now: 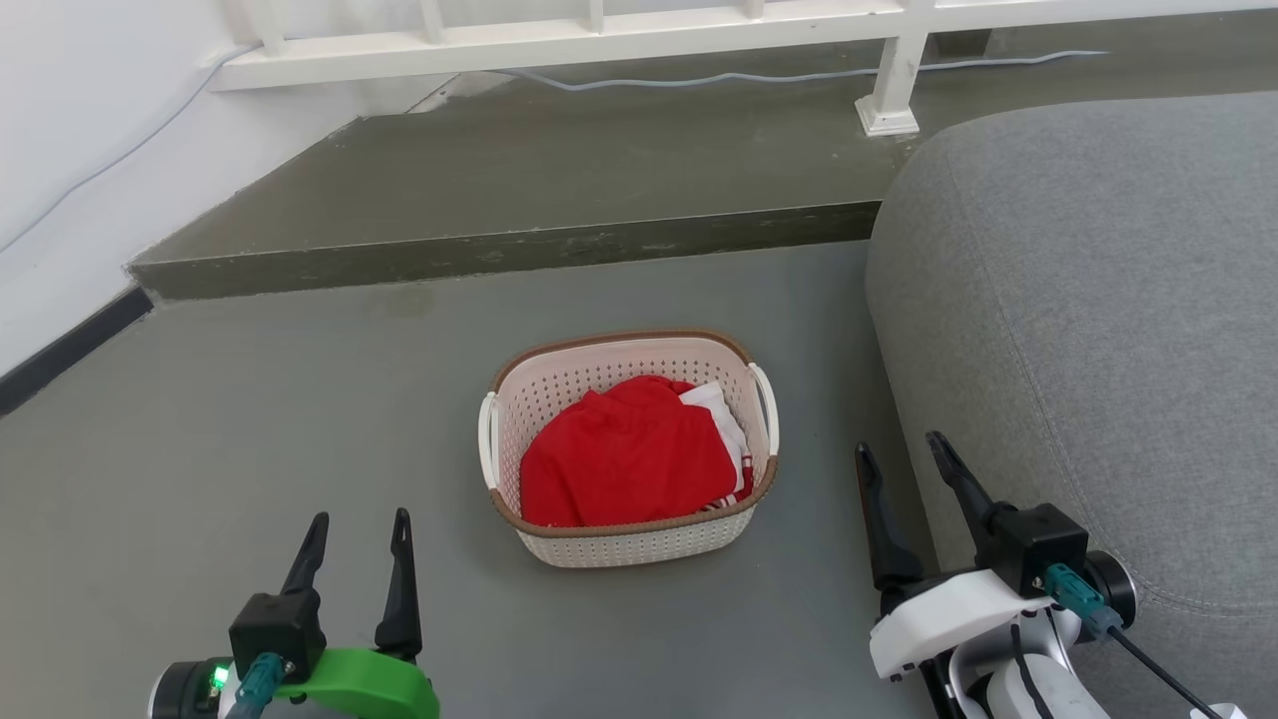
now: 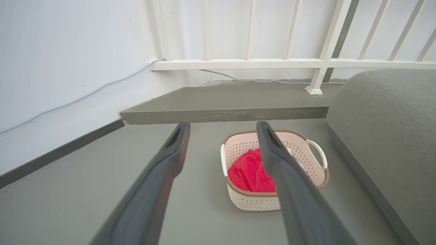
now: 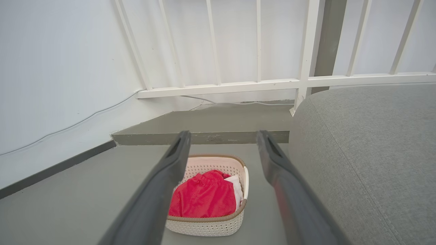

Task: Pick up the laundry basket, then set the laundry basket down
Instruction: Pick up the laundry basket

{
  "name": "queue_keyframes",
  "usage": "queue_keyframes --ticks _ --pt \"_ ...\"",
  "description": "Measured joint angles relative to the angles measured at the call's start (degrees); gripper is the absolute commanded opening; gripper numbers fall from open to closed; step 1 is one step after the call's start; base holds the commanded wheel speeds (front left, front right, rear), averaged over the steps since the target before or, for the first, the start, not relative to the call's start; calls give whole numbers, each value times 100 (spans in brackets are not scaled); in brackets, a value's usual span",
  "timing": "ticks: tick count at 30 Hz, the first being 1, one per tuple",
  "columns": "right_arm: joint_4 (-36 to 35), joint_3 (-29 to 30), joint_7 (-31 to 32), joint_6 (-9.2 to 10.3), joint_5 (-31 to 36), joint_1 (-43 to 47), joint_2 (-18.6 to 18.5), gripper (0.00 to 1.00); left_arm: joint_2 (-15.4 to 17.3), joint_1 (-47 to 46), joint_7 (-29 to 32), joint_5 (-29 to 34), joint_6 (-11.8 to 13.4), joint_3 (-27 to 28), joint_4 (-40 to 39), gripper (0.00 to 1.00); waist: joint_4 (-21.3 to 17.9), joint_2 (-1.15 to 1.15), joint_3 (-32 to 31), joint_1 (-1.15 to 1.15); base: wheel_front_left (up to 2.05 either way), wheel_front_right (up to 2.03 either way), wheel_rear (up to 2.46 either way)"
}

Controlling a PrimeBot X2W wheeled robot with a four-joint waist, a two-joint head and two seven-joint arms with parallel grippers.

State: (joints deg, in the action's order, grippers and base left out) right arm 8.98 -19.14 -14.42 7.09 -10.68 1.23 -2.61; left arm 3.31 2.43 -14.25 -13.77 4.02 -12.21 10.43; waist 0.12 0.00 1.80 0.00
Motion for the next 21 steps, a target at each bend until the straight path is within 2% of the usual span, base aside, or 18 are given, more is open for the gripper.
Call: queue_keyframes --ticks 21 --pt "-96 24 0 1 -175 -2 0 100 -22 -7 0 0 -79 82 -13 100 4 0 144 0 0 0 0"
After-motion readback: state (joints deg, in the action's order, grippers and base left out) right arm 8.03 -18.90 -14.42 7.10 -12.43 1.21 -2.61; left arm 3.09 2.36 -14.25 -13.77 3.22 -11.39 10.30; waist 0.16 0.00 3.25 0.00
